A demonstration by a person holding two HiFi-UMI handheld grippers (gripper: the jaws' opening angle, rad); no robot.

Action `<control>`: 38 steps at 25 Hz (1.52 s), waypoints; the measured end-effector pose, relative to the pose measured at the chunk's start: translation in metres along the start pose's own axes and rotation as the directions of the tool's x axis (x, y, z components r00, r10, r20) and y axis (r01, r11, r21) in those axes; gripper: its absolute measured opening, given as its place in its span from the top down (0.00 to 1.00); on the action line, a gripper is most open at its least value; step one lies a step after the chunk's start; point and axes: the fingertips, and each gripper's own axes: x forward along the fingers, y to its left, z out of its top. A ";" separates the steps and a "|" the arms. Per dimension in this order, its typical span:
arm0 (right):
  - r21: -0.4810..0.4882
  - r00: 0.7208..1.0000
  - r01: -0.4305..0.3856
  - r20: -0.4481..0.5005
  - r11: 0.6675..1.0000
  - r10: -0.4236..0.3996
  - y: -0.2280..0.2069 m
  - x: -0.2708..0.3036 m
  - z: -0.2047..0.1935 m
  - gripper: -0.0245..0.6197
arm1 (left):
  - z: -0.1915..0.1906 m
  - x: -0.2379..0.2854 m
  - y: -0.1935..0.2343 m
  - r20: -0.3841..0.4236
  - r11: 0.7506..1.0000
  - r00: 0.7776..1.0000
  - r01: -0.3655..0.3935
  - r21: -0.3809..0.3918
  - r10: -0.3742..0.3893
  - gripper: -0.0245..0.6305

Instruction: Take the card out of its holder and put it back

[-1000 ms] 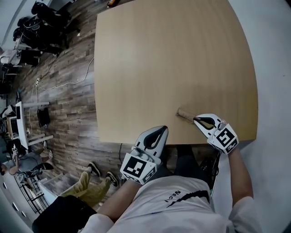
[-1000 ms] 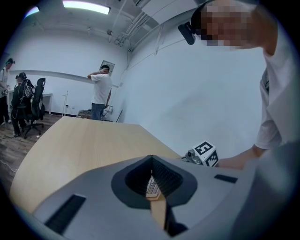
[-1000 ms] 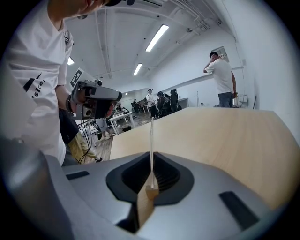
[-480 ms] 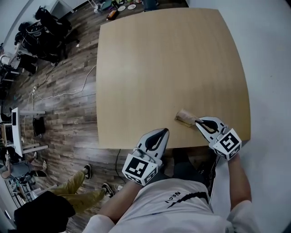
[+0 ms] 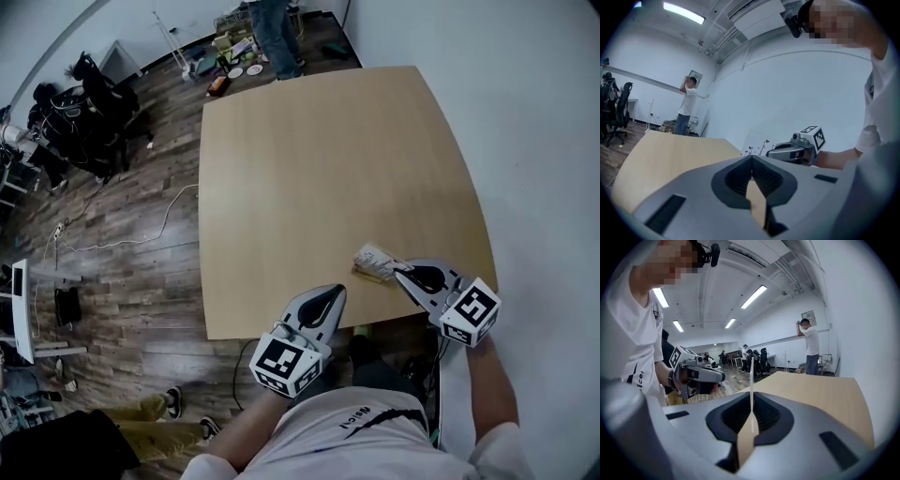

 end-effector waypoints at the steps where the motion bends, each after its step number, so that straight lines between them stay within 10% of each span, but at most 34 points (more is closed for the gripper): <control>1: 0.002 1.000 0.002 0.004 1.000 -0.002 0.006 -0.002 0.008 0.92 | 0.006 -0.006 -0.001 0.009 1.000 1.000 0.010 0.003 -0.011 0.94; 15: -0.005 0.996 0.049 0.070 0.999 -0.048 0.069 -0.034 0.090 0.92 | 0.072 -0.063 -0.038 0.086 0.989 0.988 0.122 0.081 -0.129 0.94; 38: 0.001 0.999 0.038 0.030 0.999 -0.038 0.056 -0.033 0.059 0.92 | 0.055 -0.054 -0.029 0.065 0.994 0.992 0.108 0.036 -0.110 0.94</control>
